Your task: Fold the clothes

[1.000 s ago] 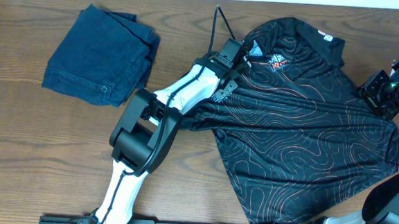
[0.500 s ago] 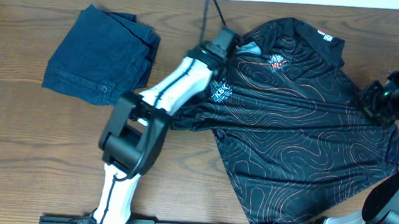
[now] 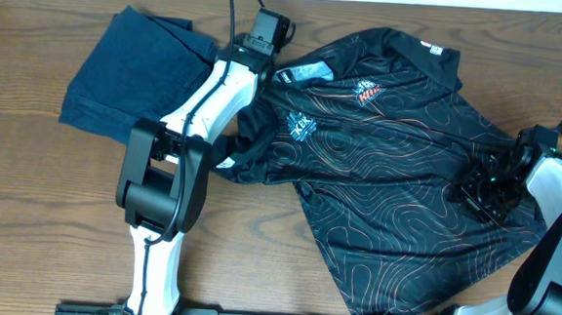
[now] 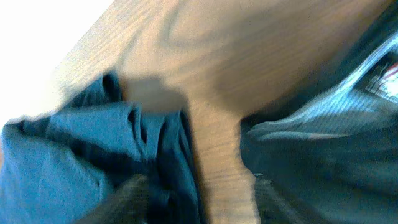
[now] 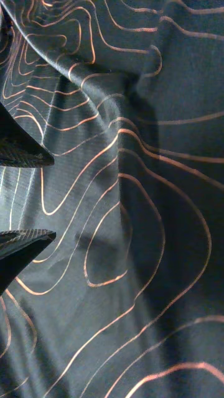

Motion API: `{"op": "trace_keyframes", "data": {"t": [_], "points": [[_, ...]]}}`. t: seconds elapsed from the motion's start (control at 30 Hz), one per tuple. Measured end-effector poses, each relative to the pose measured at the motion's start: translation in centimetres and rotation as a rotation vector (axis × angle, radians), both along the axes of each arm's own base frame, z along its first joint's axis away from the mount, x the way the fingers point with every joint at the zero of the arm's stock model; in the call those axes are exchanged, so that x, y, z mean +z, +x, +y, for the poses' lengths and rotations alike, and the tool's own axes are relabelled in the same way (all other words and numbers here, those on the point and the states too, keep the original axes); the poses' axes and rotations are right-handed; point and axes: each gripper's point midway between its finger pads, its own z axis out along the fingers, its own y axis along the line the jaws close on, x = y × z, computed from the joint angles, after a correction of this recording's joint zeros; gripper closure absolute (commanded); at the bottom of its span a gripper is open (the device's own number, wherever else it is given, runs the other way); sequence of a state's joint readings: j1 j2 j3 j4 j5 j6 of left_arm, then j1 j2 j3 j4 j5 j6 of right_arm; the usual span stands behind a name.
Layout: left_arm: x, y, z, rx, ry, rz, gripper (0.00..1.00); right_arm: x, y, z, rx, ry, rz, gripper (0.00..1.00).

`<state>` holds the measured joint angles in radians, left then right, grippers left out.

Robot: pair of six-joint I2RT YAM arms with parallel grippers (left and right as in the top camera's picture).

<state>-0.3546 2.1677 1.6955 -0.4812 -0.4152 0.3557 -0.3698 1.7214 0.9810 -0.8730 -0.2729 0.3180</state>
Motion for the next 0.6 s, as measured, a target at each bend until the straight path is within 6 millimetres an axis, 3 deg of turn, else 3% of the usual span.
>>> {"op": "trace_keyframes", "data": {"t": [0.23, 0.37, 0.47, 0.53, 0.6], "points": [[-1.9, -4.7, 1.1, 0.045, 0.015, 0.202, 0.3, 0.2, 0.8, 0.5, 0.04, 0.034, -0.051, 0.65], [-2.8, -8.5, -0.3, 0.018, -0.098, 0.378, 0.3, 0.3, 0.8, 0.6, 0.051, 0.04, -0.058, 0.64], [-3.3, -9.9, -1.6, 0.014, -0.181, 0.439, 0.3, 0.6, 0.7, 0.6, 0.054, 0.044, -0.062, 0.63], [-3.8, -10.5, -2.3, 0.015, -0.228, 0.462, 0.34, 1.1, 0.4, 0.7, 0.054, 0.047, -0.063, 0.61], [-4.5, -11.4, -2.7, 0.022, -0.261, 0.495, 0.44, 1.8, 0.0, 0.9, 0.055, 0.05, -0.063, 0.58]]}}
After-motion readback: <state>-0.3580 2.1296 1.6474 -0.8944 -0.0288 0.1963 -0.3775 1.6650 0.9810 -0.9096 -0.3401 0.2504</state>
